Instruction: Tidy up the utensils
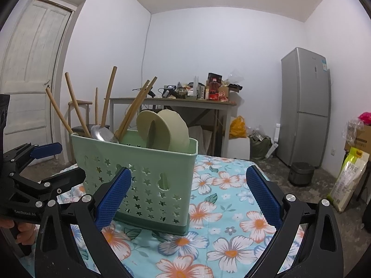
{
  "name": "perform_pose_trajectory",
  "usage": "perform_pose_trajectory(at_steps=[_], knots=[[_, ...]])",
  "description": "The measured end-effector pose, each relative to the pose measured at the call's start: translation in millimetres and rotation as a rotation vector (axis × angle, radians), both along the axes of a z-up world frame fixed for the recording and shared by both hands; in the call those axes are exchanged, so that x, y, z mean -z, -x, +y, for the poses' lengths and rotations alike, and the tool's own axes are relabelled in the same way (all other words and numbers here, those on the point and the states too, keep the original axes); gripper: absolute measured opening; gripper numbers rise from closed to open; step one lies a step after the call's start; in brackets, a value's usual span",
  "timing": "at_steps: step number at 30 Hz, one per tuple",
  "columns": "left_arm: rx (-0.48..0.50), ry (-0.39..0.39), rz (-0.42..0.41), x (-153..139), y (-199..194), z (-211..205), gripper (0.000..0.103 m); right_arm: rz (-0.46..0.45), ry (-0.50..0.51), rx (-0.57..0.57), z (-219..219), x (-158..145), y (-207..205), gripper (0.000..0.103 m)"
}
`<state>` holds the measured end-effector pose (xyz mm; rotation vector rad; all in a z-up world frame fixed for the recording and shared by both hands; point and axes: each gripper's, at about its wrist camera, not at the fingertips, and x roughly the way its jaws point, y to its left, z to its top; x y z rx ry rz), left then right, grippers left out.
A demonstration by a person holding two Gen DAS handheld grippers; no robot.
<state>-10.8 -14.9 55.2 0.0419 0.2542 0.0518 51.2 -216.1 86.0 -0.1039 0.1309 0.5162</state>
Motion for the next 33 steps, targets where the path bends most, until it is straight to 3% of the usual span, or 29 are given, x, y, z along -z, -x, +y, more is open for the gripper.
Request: perform_pose_trajectory(at_steps=[33], knots=[[-0.012, -0.005, 0.004, 2.1, -0.3, -4.4, 0.098, 0.006, -0.003, 0.003, -3.8, -3.2, -1.9, 0.095]])
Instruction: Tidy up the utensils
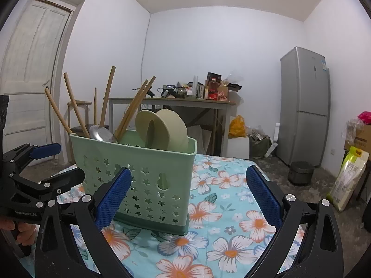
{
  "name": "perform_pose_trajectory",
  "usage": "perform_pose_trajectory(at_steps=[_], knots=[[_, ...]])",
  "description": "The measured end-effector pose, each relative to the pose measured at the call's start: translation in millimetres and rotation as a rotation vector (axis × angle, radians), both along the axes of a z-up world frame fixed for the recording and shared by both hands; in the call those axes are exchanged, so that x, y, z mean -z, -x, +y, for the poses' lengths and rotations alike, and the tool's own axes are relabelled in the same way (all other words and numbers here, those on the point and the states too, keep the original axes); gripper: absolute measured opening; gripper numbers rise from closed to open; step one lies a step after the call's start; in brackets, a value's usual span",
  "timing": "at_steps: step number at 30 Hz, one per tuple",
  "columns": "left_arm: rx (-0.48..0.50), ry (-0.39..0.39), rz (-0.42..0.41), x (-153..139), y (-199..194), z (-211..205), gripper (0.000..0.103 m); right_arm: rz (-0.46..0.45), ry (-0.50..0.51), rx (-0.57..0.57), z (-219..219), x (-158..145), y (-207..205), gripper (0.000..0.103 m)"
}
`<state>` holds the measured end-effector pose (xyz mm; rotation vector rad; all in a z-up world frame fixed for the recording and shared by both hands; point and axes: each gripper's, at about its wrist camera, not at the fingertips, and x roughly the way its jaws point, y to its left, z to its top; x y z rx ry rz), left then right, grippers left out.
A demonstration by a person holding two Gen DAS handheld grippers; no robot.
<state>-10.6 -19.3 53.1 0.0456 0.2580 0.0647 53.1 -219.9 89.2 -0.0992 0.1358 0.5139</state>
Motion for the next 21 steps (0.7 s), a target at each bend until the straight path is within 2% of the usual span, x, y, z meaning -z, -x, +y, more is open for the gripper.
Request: perform_pose_trajectory(at_steps=[7, 21], knots=[[-0.011, 0.022, 0.016, -0.4, -2.6, 5.3, 0.098, 0.006, 0.0, 0.0, 0.2, -0.3, -2.9, 0.095], [-0.008, 0.009, 0.004, -1.4, -0.4, 5.3, 0.098, 0.017, -0.003, 0.003, -1.0, 1.4, -3.8, 0.095]])
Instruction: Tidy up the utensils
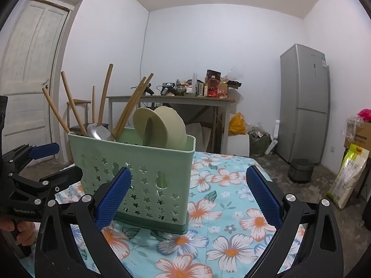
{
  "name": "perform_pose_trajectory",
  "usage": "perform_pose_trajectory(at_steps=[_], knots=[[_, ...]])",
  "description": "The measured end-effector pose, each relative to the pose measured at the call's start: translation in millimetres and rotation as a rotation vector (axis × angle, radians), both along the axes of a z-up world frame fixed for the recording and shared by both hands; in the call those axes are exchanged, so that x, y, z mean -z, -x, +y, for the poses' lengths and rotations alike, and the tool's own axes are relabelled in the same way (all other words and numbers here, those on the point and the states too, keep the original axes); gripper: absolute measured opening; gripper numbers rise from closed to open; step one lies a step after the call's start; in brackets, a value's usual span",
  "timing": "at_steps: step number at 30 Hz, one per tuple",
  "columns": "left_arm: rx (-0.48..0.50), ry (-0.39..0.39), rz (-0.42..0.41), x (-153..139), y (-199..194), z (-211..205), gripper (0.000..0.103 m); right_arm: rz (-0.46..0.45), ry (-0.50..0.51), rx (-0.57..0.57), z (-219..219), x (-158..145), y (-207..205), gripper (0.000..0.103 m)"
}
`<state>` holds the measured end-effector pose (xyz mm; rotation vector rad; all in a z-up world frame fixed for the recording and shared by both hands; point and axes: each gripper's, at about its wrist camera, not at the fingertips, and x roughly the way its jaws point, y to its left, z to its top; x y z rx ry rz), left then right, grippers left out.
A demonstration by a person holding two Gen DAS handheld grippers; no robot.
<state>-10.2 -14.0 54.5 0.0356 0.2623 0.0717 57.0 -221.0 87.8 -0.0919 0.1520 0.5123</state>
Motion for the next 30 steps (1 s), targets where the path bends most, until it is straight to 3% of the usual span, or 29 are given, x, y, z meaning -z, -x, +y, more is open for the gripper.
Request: perform_pose_trajectory(at_steps=[30], knots=[[-0.002, -0.007, 0.007, -1.1, -1.4, -1.0, 0.098, -0.009, 0.005, -0.001, 0.7, -0.5, 1.5, 0.095]])
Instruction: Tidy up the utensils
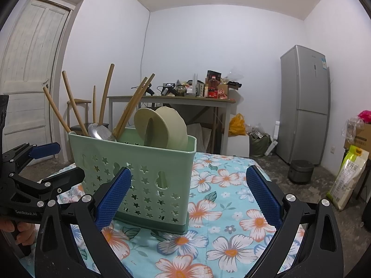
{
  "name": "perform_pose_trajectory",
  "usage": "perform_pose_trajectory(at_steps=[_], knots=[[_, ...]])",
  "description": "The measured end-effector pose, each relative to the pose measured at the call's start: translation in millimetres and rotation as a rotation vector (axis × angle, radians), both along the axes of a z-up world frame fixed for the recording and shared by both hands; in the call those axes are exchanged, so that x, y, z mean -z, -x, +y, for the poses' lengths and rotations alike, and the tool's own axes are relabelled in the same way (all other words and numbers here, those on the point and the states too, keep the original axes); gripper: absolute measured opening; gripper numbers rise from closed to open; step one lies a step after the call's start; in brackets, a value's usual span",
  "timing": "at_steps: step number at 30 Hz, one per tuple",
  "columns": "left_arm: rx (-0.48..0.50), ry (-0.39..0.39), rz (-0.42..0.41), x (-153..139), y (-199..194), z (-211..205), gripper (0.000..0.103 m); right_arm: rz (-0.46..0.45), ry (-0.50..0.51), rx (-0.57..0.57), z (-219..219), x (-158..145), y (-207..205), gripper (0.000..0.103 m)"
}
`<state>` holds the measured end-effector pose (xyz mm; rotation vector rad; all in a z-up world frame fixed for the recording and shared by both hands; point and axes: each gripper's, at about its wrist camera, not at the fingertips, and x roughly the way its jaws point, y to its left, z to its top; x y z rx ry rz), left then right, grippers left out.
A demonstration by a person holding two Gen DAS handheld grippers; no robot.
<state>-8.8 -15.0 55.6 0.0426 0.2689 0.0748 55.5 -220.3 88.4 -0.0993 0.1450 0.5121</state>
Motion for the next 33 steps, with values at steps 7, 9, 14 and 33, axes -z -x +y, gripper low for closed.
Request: perform_pose_trajectory(at_steps=[7, 9, 14, 33], knots=[[0.001, -0.006, -0.008, 0, 2, -1, 0.098, 0.013, 0.01, 0.006, 2, 1, -2, 0.095], [0.001, -0.008, -0.007, 1, 2, -2, 0.098, 0.007, 0.009, 0.01, 1, 1, -1, 0.095], [-0.001, -0.007, -0.002, 1, 2, -2, 0.098, 0.001, 0.023, 0.008, 2, 2, 1, 0.095], [-0.013, 0.002, 0.023, 0, -7, 6, 0.098, 0.017, 0.035, 0.001, 4, 0, -4, 0.095]])
